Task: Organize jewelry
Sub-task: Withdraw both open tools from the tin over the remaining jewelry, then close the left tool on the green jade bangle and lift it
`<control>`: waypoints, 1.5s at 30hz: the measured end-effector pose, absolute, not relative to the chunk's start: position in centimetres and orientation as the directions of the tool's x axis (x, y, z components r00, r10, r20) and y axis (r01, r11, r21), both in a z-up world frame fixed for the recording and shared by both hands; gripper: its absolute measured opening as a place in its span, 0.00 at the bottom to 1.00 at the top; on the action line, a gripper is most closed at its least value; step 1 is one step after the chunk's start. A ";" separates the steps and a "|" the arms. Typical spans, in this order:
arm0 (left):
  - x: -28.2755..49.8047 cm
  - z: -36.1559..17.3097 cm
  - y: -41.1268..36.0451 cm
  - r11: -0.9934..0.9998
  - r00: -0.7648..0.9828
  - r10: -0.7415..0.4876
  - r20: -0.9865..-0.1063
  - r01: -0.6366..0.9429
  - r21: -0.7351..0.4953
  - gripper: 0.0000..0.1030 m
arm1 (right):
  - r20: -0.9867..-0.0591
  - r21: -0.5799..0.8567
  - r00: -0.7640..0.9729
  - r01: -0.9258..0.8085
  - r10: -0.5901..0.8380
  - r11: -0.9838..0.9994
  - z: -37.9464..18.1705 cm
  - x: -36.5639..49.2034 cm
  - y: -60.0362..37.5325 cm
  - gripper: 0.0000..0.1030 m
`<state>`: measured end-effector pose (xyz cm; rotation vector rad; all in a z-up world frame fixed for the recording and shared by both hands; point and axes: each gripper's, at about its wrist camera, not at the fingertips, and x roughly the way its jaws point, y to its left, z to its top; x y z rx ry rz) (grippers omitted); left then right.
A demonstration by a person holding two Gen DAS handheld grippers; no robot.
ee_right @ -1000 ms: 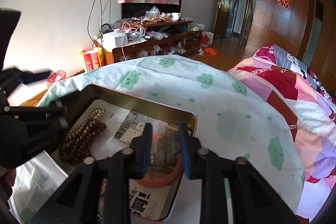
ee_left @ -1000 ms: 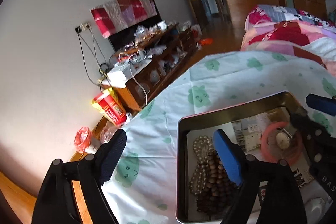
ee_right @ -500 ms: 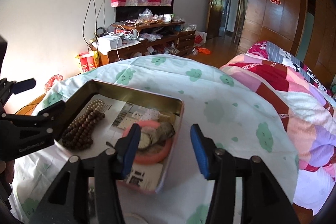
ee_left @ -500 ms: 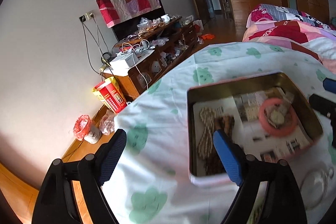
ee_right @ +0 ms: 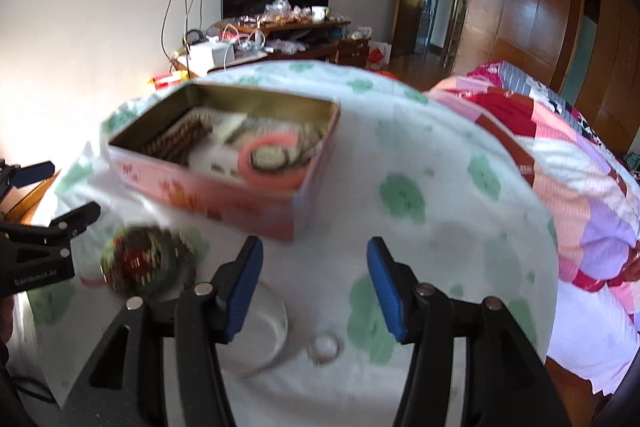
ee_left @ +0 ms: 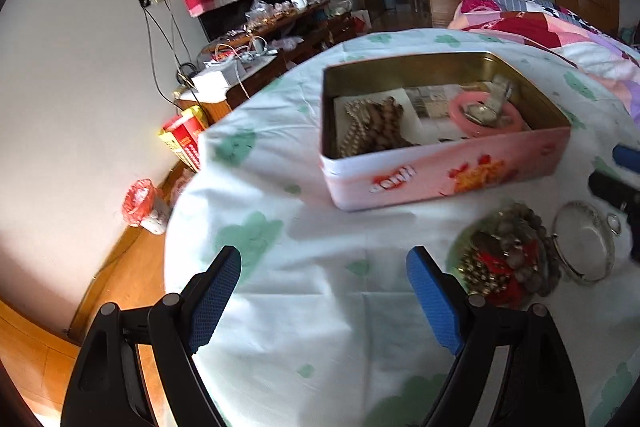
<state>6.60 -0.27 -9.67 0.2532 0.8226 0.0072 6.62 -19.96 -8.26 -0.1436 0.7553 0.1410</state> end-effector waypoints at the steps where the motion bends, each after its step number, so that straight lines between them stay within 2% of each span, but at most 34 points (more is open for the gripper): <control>1: 6.6 -9.7 -0.4 0.970 0.681 0.101 -0.725 0.096 0.224 0.83 | -0.696 -0.078 0.715 -0.177 0.073 0.981 -8.5 6.5 -20.0 0.55; 12: 6.6 -10.5 -2.3 0.961 0.666 0.080 -0.741 0.146 0.235 0.83 | -0.713 -0.109 0.699 -0.194 0.060 0.975 -9.6 5.9 -19.5 0.55; 19: 6.2 -9.3 -2.0 0.973 0.683 0.032 -0.730 0.147 0.180 0.82 | -0.723 -0.105 0.688 -0.203 0.066 0.974 -9.7 5.8 -19.5 0.55; 24: 6.3 -10.4 -3.3 0.960 0.667 0.019 -0.744 0.196 0.200 0.82 | -0.722 -0.102 0.688 -0.208 0.071 0.973 -9.7 5.7 -19.5 0.55; 25: 6.3 -10.5 -3.4 0.960 0.665 0.010 -0.746 0.202 0.193 0.79 | -0.722 -0.103 0.688 -0.210 0.072 0.972 -9.7 5.8 -19.4 0.55; 26: 6.3 -10.6 -3.4 0.960 0.659 -0.005 -0.752 0.213 0.180 0.67 | -0.722 -0.102 0.688 -0.208 0.072 0.973 -9.7 5.8 -19.5 0.55; 27: 6.3 -10.7 -3.5 0.960 0.653 -0.031 -0.757 0.230 0.160 0.62 | -0.722 -0.100 0.688 -0.207 0.072 0.973 -9.6 5.7 -19.5 0.55; 28: 6.3 -10.6 -3.7 0.958 0.650 -0.040 -0.759 0.240 0.155 0.49 | -0.722 -0.098 0.688 -0.208 0.074 0.973 -9.7 5.8 -19.4 0.55; 29: 6.4 -10.7 -3.8 0.955 0.642 -0.047 -0.766 0.253 0.153 0.26 | -0.722 -0.095 0.687 -0.208 0.076 0.973 -9.7 5.8 -19.5 0.55; 30: 6.5 -10.9 -4.0 0.952 0.625 -0.063 -0.778 0.271 0.141 0.14 | -0.722 -0.094 0.687 -0.208 0.077 0.974 -9.7 5.8 -19.5 0.55; 35: 6.2 -10.7 -3.2 0.956 0.608 -0.122 -0.784 0.283 0.071 0.11 | -0.727 -0.062 0.680 -0.203 0.095 0.977 -9.7 6.0 -19.9 0.55; 41: 5.4 -7.4 -1.0 0.969 0.669 -0.154 -0.728 0.247 0.022 0.11 | -0.719 0.007 0.686 -0.156 0.113 0.988 -9.5 6.2 -21.2 0.55; 45: 5.1 -6.2 -0.7 0.967 0.686 -0.177 -0.706 0.255 0.006 0.11 | -0.717 0.004 0.689 -0.150 0.107 0.989 -9.5 6.2 -21.1 0.55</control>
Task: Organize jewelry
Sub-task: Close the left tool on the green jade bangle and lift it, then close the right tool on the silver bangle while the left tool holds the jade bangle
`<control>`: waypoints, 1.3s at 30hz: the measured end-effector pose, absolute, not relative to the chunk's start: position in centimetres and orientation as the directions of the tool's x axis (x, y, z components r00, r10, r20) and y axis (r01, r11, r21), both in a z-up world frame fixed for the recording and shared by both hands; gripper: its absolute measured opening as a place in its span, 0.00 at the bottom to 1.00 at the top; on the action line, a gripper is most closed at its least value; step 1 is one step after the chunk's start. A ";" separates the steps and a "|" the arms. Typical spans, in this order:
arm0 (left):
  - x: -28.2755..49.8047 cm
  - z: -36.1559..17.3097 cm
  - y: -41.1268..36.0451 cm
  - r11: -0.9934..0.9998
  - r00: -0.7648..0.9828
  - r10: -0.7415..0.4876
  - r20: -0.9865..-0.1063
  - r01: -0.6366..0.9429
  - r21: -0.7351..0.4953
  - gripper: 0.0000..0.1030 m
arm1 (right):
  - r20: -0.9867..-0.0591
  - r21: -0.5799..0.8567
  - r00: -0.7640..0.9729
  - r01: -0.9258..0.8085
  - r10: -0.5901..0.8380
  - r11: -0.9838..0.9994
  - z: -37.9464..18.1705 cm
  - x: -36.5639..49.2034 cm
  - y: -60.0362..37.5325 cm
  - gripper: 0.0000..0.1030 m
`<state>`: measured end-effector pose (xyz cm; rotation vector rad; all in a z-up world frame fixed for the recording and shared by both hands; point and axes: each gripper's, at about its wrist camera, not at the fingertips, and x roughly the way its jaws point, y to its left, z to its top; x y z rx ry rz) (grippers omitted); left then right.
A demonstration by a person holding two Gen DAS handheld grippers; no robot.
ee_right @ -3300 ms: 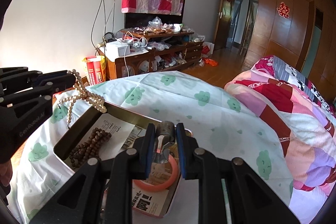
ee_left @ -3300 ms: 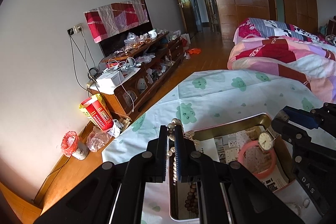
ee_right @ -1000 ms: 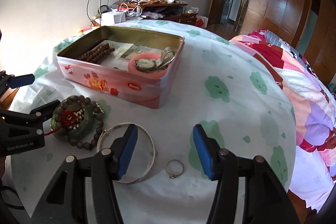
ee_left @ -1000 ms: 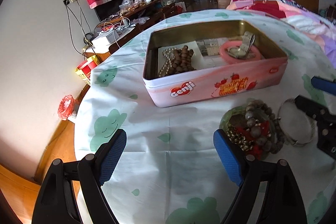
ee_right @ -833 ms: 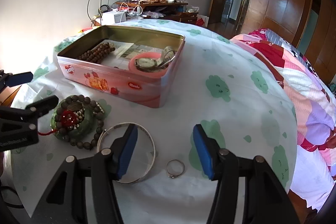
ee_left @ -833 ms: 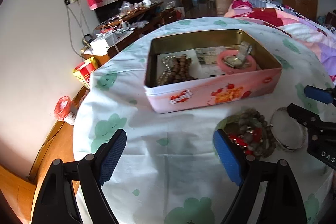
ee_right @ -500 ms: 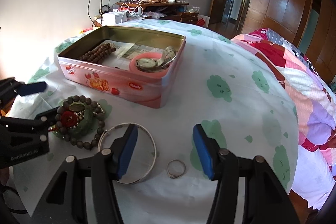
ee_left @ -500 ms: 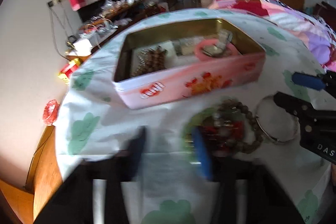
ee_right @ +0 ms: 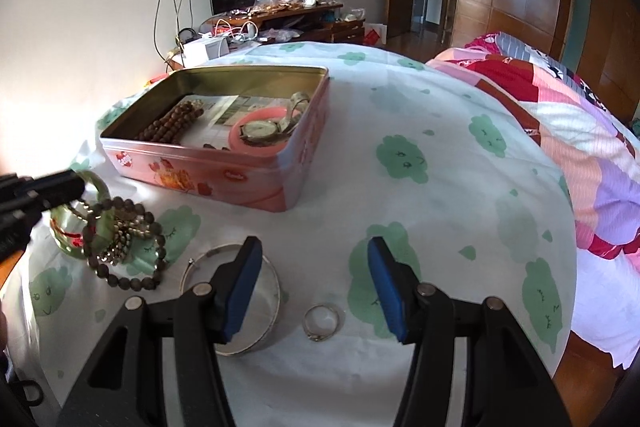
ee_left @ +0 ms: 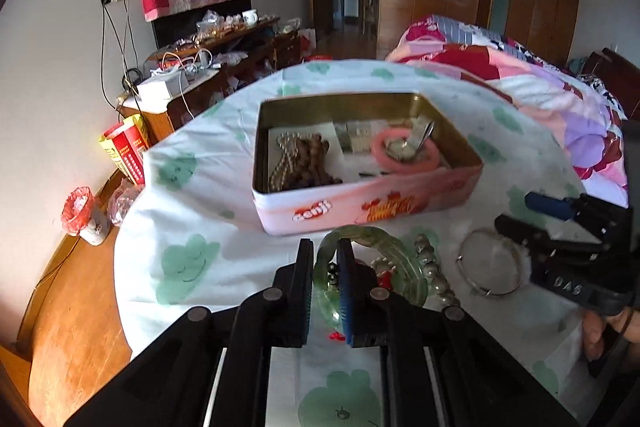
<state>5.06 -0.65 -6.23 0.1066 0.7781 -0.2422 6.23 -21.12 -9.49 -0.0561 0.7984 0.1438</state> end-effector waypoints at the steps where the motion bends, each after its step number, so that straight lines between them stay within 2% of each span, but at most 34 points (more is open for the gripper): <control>1: 5.0 -6.1 -0.6 0.966 0.688 -0.188 -0.701 0.260 -0.005 0.11 | -0.719 -0.002 0.687 -0.153 0.105 0.988 -9.5 6.3 -21.0 0.55; 10: 4.9 -5.1 0.8 0.976 0.716 -0.178 -0.675 0.217 -0.028 0.11 | -0.714 -0.025 0.694 -0.160 0.095 0.987 -9.6 6.1 -20.7 0.55; 15: 5.0 -4.9 1.1 0.983 0.740 -0.112 -0.663 0.178 0.033 0.11 | -0.714 -0.041 0.694 -0.173 0.092 0.984 -9.7 6.0 -20.3 0.55; 23: 6.2 -6.6 3.7 0.995 0.705 -0.082 -0.704 0.102 -0.014 0.11 | -0.711 -0.055 0.697 -0.191 0.096 0.980 -9.7 5.8 -20.0 0.55; 26: 6.5 -7.3 4.2 0.990 0.677 -0.133 -0.723 0.126 -0.064 0.11 | -0.707 -0.059 0.701 -0.189 0.092 0.980 -9.6 5.7 -20.0 0.55; 32: 7.1 -9.3 3.1 0.989 0.627 -0.112 -0.771 0.147 -0.025 0.12 | -0.711 -0.061 0.697 -0.192 0.093 0.979 -9.7 5.8 -20.0 0.55; 34: 7.2 -9.7 3.1 0.990 0.621 -0.103 -0.777 0.138 -0.021 0.15 | -0.714 -0.064 0.694 -0.198 0.093 0.978 -9.7 5.8 -19.9 0.55; 39: 7.4 -9.9 3.2 0.991 0.620 -0.101 -0.778 0.133 -0.023 0.31 | -0.712 -0.072 0.696 -0.201 0.091 0.977 -9.7 5.7 -19.7 0.55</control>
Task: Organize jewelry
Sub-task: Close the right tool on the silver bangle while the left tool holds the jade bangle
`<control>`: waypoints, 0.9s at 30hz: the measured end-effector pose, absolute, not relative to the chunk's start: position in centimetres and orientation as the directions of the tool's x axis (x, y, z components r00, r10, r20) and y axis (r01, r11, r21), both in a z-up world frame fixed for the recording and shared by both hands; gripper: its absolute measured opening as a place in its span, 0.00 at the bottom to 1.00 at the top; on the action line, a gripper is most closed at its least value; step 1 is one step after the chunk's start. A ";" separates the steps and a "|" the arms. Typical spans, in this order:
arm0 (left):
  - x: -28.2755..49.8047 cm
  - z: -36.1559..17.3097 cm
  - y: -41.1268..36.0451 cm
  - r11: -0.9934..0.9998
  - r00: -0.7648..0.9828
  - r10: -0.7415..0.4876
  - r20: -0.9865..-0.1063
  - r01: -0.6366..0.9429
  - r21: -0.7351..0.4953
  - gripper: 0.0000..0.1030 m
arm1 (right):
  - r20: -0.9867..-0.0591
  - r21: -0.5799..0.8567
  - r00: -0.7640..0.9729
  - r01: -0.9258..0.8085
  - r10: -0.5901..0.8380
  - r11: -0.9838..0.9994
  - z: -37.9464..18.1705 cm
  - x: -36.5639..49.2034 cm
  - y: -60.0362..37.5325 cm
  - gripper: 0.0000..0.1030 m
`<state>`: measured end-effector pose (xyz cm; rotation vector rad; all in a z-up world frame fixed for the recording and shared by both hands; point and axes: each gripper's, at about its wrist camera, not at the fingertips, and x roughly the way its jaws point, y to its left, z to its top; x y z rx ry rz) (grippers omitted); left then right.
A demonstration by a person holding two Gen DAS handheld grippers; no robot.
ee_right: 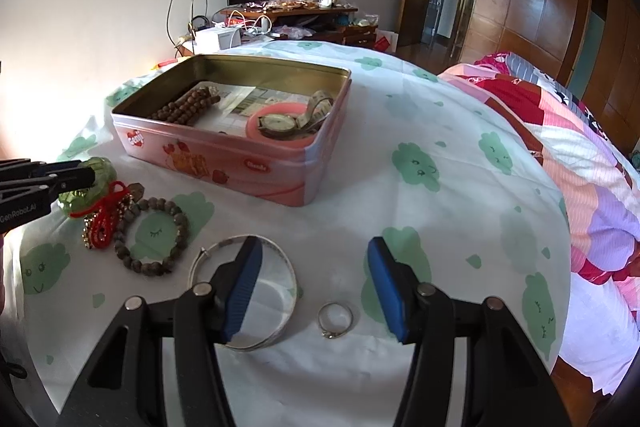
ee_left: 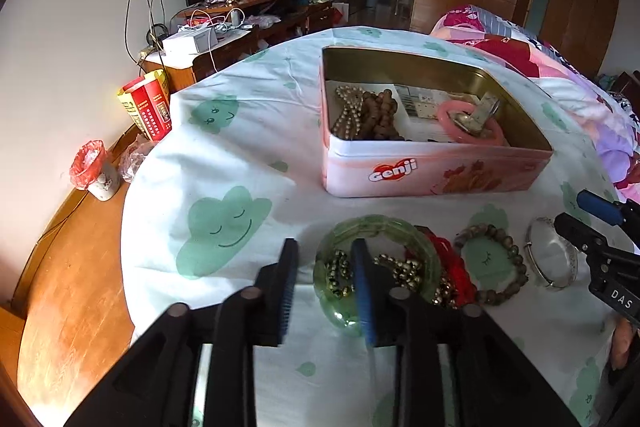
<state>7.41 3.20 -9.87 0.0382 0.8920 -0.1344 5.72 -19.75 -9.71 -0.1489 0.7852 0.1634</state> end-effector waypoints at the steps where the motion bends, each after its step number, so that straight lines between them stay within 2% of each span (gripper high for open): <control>1: 7.5 -9.8 3.1 0.991 0.619 -0.102 -0.779 0.133 -0.024 0.36 | -0.712 -0.072 0.696 -0.200 0.090 0.977 -9.7 5.7 -19.7 0.55; 3: 7.6 -9.8 2.8 0.991 0.623 -0.088 -0.777 0.133 -0.006 0.47 | -0.714 -0.072 0.695 -0.201 0.091 0.977 -9.7 5.7 -19.7 0.55; 6: 7.6 -9.8 2.6 0.990 0.639 -0.068 -0.766 0.138 0.027 0.48 | -0.714 -0.078 0.695 -0.203 0.087 0.976 -9.7 5.7 -19.7 0.55; 7: 7.5 -9.7 2.7 0.990 0.640 -0.076 -0.764 0.139 0.018 0.39 | -0.713 -0.081 0.696 -0.203 0.085 0.976 -9.8 5.6 -19.6 0.55; 8: 7.5 -9.7 2.9 0.990 0.641 -0.088 -0.762 0.144 0.006 0.07 | -0.712 -0.084 0.697 -0.203 0.084 0.976 -9.8 5.6 -19.6 0.55; 14: 6.8 -8.3 3.6 0.988 0.654 -0.124 -0.746 0.152 -0.031 0.06 | -0.709 -0.075 0.700 -0.199 0.088 0.977 -9.7 5.5 -19.7 0.55; 20: 5.9 -4.8 4.3 0.982 0.712 -0.182 -0.678 0.165 -0.090 0.06 | -0.714 -0.081 0.695 -0.204 0.086 0.976 -9.7 5.6 -19.5 0.55; 27: 5.8 -4.7 4.9 0.992 0.727 -0.116 -0.677 0.123 -0.038 0.06 | -0.722 -0.088 0.686 -0.219 0.089 0.972 -10.0 5.7 -19.3 0.55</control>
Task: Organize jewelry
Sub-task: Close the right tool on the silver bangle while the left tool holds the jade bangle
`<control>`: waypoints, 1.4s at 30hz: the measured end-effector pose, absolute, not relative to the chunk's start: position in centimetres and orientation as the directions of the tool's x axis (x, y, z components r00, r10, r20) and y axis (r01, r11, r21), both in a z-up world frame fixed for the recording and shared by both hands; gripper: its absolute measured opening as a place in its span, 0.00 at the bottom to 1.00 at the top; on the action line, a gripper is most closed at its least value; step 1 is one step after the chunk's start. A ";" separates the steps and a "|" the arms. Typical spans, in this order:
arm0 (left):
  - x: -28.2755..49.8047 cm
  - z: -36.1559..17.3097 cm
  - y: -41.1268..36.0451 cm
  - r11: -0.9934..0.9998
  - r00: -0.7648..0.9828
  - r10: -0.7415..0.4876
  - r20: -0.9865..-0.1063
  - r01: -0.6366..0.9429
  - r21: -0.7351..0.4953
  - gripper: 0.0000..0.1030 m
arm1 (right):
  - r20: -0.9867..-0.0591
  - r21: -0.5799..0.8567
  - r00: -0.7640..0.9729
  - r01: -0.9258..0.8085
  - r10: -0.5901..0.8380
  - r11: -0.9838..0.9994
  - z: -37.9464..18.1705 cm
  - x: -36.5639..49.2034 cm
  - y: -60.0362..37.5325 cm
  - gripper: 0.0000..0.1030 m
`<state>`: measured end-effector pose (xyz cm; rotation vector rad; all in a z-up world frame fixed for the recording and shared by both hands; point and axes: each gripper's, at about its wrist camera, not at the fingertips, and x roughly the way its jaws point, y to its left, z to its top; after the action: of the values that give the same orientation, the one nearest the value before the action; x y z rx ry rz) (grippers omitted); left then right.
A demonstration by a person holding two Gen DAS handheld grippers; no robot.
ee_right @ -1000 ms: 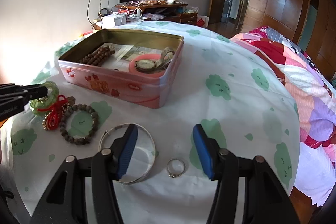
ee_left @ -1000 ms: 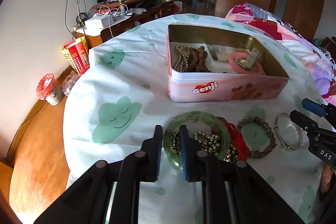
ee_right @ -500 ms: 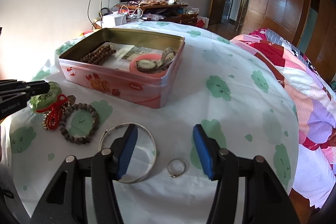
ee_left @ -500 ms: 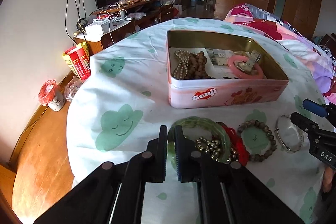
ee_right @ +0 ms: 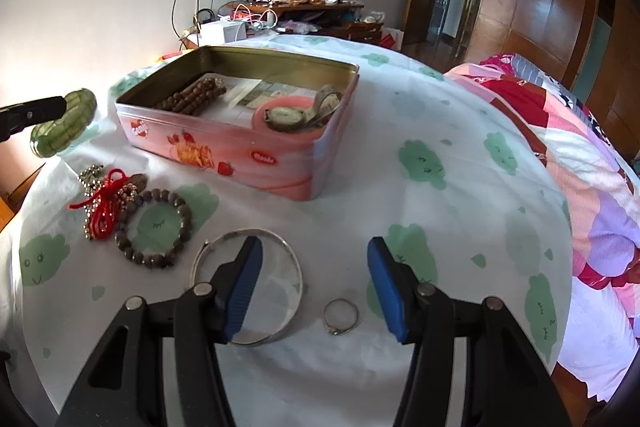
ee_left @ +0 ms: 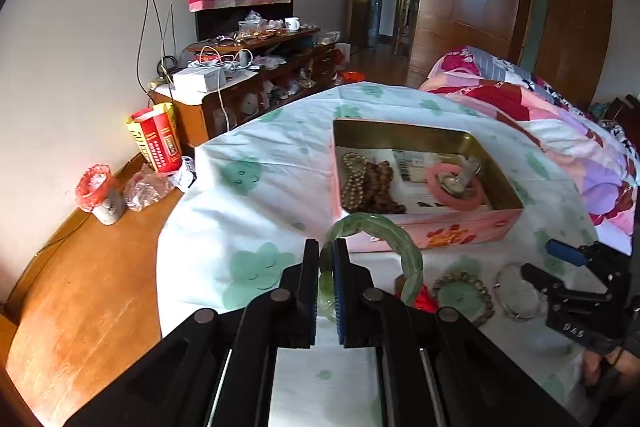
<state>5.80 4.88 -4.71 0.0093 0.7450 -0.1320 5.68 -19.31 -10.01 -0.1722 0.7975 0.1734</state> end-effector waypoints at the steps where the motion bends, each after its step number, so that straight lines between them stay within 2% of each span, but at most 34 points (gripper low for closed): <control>1: 5.8 -4.8 4.8 0.992 0.727 -0.112 -0.678 0.124 -0.031 0.06 | -0.721 -0.087 0.687 -0.215 0.087 0.973 -10.0 5.7 -19.4 0.55; 2: 5.8 -5.0 4.6 0.992 0.724 -0.111 -0.681 0.127 -0.026 0.06 | -0.724 -0.083 0.685 -0.210 0.086 0.974 -10.0 5.7 -19.5 0.55; 4: 5.8 -5.3 4.5 0.991 0.718 -0.118 -0.686 0.134 -0.030 0.06 | -0.731 -0.078 0.677 -0.207 0.085 0.975 -10.1 5.8 -19.7 0.49; 9: 5.9 -6.1 3.9 0.988 0.701 -0.131 -0.701 0.154 -0.031 0.06 | -0.757 -0.109 0.648 -0.247 0.080 0.963 -10.8 5.8 -19.0 0.10; 10: 5.9 -6.1 3.8 0.988 0.700 -0.131 -0.702 0.155 -0.030 0.06 | -0.757 -0.116 0.648 -0.256 0.081 0.960 -10.9 5.6 -18.8 0.06; 25: 5.7 -4.9 3.5 0.986 0.718 -0.141 -0.682 0.162 -0.034 0.06 | -0.677 -0.038 0.718 -0.256 0.164 0.966 -7.9 4.2 -19.7 0.04; 42: 8.1 -1.5 1.7 0.984 0.763 -0.100 -0.639 0.171 0.050 0.06 | -0.609 -0.049 0.772 -0.264 0.180 0.963 -4.1 6.1 -19.3 0.04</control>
<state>8.14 1.71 -1.48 0.1072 0.6882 -0.1479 6.05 -19.34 -4.11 -0.1341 0.6456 0.2413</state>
